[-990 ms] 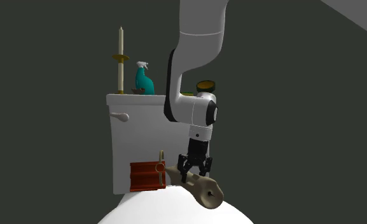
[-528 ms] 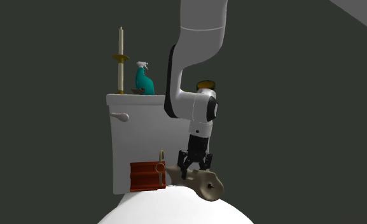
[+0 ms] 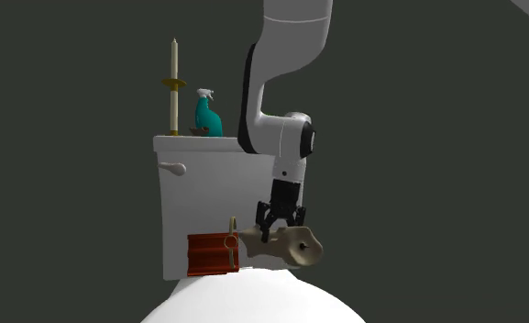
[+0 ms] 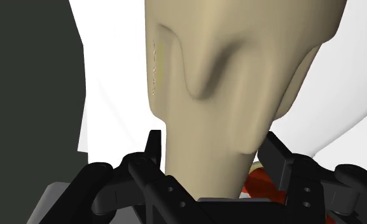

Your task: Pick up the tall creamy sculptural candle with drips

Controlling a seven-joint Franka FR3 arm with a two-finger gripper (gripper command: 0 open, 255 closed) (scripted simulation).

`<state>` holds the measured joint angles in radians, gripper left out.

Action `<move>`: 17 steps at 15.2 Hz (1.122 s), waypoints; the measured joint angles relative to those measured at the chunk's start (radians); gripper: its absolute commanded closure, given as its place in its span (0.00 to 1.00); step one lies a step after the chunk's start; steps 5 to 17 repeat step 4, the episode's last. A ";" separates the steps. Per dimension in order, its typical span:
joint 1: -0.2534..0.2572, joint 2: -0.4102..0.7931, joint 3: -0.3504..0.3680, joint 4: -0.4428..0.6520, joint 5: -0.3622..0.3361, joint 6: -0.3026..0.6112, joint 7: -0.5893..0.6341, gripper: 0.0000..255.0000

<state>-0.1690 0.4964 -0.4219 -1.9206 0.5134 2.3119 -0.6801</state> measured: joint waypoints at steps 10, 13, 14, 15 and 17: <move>0.010 -0.035 -0.015 0.003 -0.026 -0.033 0.022 1.00; 0.010 -0.035 -0.015 0.003 -0.026 -0.033 0.022 1.00; 0.010 -0.035 -0.015 0.003 -0.026 -0.033 0.022 1.00; 0.010 -0.035 -0.015 0.003 -0.026 -0.033 0.022 1.00; 0.010 -0.035 -0.015 0.003 -0.026 -0.033 0.022 1.00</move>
